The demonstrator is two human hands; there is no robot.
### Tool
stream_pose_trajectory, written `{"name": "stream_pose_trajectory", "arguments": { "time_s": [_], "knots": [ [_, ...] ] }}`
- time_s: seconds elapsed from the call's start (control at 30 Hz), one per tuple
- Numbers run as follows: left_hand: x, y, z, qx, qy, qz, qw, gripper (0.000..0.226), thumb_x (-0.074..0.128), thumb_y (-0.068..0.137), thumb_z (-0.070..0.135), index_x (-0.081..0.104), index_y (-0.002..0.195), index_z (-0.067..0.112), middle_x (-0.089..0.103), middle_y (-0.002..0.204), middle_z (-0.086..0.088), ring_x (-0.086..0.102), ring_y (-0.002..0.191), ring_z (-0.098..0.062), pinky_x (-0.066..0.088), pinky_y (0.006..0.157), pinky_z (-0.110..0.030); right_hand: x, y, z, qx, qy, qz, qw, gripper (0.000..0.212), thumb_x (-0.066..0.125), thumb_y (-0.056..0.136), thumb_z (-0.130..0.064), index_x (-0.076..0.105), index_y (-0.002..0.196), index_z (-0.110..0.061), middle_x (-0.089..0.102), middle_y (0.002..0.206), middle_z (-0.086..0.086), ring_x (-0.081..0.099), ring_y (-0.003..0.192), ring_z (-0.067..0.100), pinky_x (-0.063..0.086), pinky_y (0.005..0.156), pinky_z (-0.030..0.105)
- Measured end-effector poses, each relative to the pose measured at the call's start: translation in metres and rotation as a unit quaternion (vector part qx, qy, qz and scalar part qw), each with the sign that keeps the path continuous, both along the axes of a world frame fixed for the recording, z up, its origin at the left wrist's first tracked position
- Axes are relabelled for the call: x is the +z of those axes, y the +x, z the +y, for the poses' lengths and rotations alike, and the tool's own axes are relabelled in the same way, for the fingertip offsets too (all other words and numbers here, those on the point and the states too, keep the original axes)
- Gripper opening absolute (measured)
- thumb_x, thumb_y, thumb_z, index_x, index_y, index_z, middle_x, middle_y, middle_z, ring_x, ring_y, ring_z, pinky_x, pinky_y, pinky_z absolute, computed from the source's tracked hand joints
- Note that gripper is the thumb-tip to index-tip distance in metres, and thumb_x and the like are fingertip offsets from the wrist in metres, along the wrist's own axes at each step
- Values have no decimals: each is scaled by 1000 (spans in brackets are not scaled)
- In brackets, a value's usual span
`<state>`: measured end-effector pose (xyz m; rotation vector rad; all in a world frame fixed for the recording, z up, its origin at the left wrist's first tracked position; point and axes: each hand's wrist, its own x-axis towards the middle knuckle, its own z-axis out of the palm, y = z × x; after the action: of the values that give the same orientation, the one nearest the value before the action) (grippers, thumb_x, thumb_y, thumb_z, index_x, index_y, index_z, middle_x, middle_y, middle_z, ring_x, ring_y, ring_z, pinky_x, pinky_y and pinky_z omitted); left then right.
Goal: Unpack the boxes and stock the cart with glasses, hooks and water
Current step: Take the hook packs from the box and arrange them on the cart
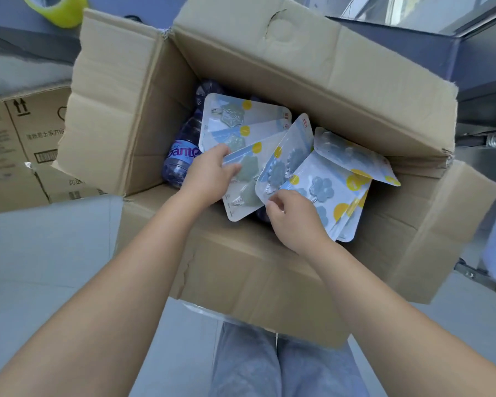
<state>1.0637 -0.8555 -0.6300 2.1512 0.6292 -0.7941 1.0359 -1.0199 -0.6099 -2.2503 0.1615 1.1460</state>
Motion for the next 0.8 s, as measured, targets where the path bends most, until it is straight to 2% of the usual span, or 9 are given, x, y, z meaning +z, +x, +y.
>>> {"name": "stream_pose_trajectory", "arguments": {
  "time_s": [0.1, 0.17, 0.23, 0.27, 0.4, 0.5, 0.6, 0.73, 0.8],
  "knots": [
    [27, -16, 9, 139, -43, -78, 986, 8, 57, 89, 19, 55, 85, 13, 56, 78, 3, 50, 73, -18, 39, 68, -33, 13, 3, 5, -54, 22, 0, 998, 35, 40, 97, -31, 43, 69, -12, 48, 76, 1, 43, 74, 19, 32, 59, 28],
    [47, -25, 14, 237, -80, -117, 961, 15, 58, 90, 14, 53, 77, 18, 56, 75, 5, 52, 72, -17, 41, 68, -33, 20, 6, 10, -113, 46, 22, 992, 39, 40, 97, -40, 40, 68, -15, 46, 69, -4, 44, 69, 15, 33, 57, 23],
    [64, -33, 14, 318, -151, -119, 928, 17, 56, 93, 11, 53, 78, 18, 60, 77, 1, 57, 69, -14, 47, 63, -28, 25, 9, 16, -216, 105, 83, 967, 32, 44, 96, -42, 52, 82, -15, 59, 83, -4, 56, 80, 14, 46, 70, 24],
    [71, -35, 12, 348, -194, -108, 911, 16, 55, 93, 9, 53, 80, 17, 62, 77, 0, 60, 66, -10, 50, 60, -24, 26, 10, 19, -279, 141, 119, 943, 27, 46, 97, -39, 56, 90, -15, 65, 94, 0, 62, 89, 18, 51, 80, 33],
    [63, -31, 6, 364, -263, -9, 894, 12, 51, 96, 16, 58, 87, 13, 67, 81, -2, 63, 70, -8, 53, 61, -22, 20, 19, 17, -454, 215, 150, 851, 16, 46, 98, -14, 61, 103, -17, 67, 111, 6, 64, 102, 24, 49, 95, 44],
    [30, -16, 13, 294, -139, 8, 946, 23, 50, 97, 28, 65, 103, 12, 67, 101, -3, 61, 95, -18, 45, 78, -25, 7, 21, 0, -461, 156, 98, 868, 12, 46, 97, -17, 58, 98, -19, 65, 115, 6, 60, 109, 26, 45, 100, 48],
    [-1, 8, 18, 102, 27, -23, 994, 37, 51, 95, 24, 54, 131, 13, 57, 129, -3, 52, 118, -19, 37, 97, -27, -6, 19, -16, -444, 110, 93, 884, 13, 45, 98, -21, 54, 90, -24, 62, 116, 1, 57, 111, 24, 42, 103, 47],
    [-36, 41, 12, -118, 136, -5, 984, 57, 53, 93, 32, 34, 144, 14, 39, 145, -7, 34, 132, -29, 31, 103, -43, -24, 9, -26, -434, 99, 97, 890, 12, 44, 98, -22, 54, 92, -25, 63, 115, 0, 57, 111, 25, 41, 103, 47],
    [-50, 50, 7, -173, 158, 42, 971, 70, 56, 90, 42, 26, 146, 14, 32, 148, -6, 27, 136, -27, 29, 104, -46, -32, 3, -28, -439, 102, 101, 887, 12, 44, 98, -21, 54, 93, -24, 63, 115, -1, 57, 111, 23, 41, 104, 46]
  ]
}}
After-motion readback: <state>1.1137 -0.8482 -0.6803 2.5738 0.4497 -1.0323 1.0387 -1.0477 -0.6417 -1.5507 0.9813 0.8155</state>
